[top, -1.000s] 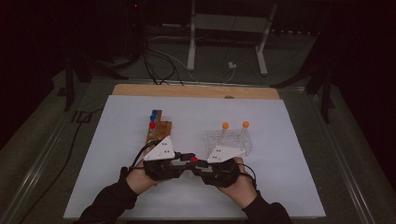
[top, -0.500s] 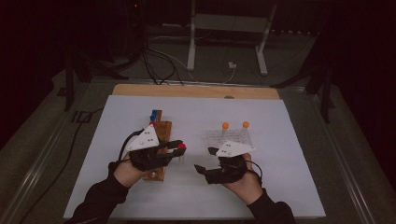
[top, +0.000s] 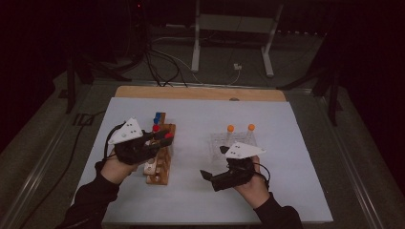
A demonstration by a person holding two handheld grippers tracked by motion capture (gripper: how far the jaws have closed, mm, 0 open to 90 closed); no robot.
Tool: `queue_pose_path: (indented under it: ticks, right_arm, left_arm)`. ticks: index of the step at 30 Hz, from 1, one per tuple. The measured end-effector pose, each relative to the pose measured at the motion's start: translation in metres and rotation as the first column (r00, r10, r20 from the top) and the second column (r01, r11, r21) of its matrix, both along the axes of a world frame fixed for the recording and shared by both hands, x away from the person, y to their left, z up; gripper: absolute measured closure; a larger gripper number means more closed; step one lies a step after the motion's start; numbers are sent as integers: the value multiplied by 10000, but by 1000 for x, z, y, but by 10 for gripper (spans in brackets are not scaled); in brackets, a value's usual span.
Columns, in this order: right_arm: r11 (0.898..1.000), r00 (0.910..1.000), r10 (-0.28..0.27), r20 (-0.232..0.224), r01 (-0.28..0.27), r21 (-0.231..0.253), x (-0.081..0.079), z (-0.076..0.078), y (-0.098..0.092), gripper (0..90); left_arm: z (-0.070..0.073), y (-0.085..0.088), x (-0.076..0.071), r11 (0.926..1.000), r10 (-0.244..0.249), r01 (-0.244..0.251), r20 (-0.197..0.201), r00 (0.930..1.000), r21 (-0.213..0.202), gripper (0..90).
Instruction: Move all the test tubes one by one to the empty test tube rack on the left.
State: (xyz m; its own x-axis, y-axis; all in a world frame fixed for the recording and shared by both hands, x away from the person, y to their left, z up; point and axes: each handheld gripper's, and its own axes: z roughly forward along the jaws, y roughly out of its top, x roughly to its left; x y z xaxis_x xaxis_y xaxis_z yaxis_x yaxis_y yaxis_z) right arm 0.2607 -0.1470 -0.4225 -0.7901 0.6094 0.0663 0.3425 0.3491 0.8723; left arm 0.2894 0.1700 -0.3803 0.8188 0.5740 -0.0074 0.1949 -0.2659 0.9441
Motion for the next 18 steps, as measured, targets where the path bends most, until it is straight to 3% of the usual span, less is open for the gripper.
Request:
queue_pose_path:
  ticks: [10,18]
  right_arm:
    - [9996,9999,131,51,-133,267,0,1,-2,0]
    - [9996,9998,178,70,-179,212,-1,1,-2,0]
  left_arm:
    - [-1,24,12,9960,884,-883,106,9960,-101,714]
    - [-7,37,20,9873,1585,-1583,185,9872,-111,713]
